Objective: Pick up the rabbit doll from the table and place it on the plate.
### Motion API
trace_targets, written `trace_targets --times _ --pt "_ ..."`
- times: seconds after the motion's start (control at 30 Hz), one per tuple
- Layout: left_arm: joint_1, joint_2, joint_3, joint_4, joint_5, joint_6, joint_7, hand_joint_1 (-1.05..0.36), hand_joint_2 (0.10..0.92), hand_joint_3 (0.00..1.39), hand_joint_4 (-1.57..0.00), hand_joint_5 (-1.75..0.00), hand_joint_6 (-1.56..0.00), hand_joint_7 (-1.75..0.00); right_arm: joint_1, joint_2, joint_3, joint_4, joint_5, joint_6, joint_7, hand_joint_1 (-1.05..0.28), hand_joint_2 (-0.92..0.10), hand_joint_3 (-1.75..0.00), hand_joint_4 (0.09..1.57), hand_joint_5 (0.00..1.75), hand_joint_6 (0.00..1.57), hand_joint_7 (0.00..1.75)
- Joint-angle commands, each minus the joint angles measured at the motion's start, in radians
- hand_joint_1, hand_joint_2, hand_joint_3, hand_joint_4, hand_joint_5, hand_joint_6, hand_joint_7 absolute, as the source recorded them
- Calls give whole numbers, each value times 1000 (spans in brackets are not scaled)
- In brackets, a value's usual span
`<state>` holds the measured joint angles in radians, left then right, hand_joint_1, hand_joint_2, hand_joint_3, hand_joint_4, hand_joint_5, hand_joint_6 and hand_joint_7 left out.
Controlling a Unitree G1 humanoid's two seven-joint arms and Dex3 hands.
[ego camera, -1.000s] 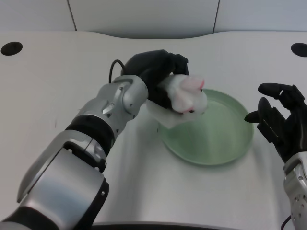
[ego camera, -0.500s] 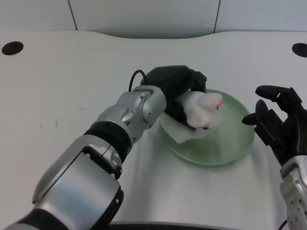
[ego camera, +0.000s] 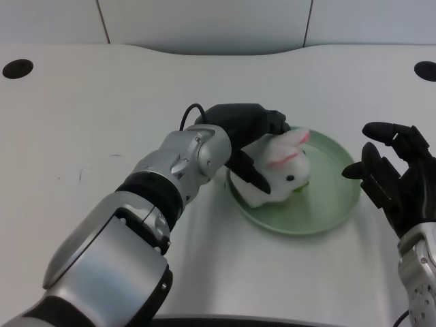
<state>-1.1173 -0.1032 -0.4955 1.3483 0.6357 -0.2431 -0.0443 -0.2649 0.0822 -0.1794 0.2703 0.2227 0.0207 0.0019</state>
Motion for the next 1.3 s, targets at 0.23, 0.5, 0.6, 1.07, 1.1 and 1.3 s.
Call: trace_targets --times 0.23,0.5,0.6,1.07,1.1,1.3 --pt "-32 21 -1 3 6 82 -1 -843 820 9 1 1 -64 0 9 -11 -9 2 8 -7 16 -265 -921 -664 317 1695 271 1473" --pt "-38 33 11 1 -10 87 1 -883 826 7 1 1 -45 -1 -3 -16 -17 45 3 -36 28 -277 -921 -631 314 1674 284 1449" --pt "-1 119 180 -37 -174 -20 13 -897 859 8 -27 -169 -99 -136 -4 -9 -19 13 12 -5 14 -274 -921 -621 345 1697 281 1456" --pt "254 283 559 -316 -656 153 -375 -633 921 216 -418 -1133 -472 -614 26 -11 4 -52 -12 21 1 -272 -921 -636 332 1701 272 1463" --pt "284 292 572 -359 -682 182 -404 -600 921 260 -441 -1184 -492 -621 28 -10 5 -60 -13 28 -3 -268 -921 -646 328 1699 278 1465" --pt "513 296 653 -759 -828 502 -387 -498 921 376 -536 -1354 -646 -701 33 -19 8 -69 -10 21 14 -286 -920 -649 333 1708 285 1481"
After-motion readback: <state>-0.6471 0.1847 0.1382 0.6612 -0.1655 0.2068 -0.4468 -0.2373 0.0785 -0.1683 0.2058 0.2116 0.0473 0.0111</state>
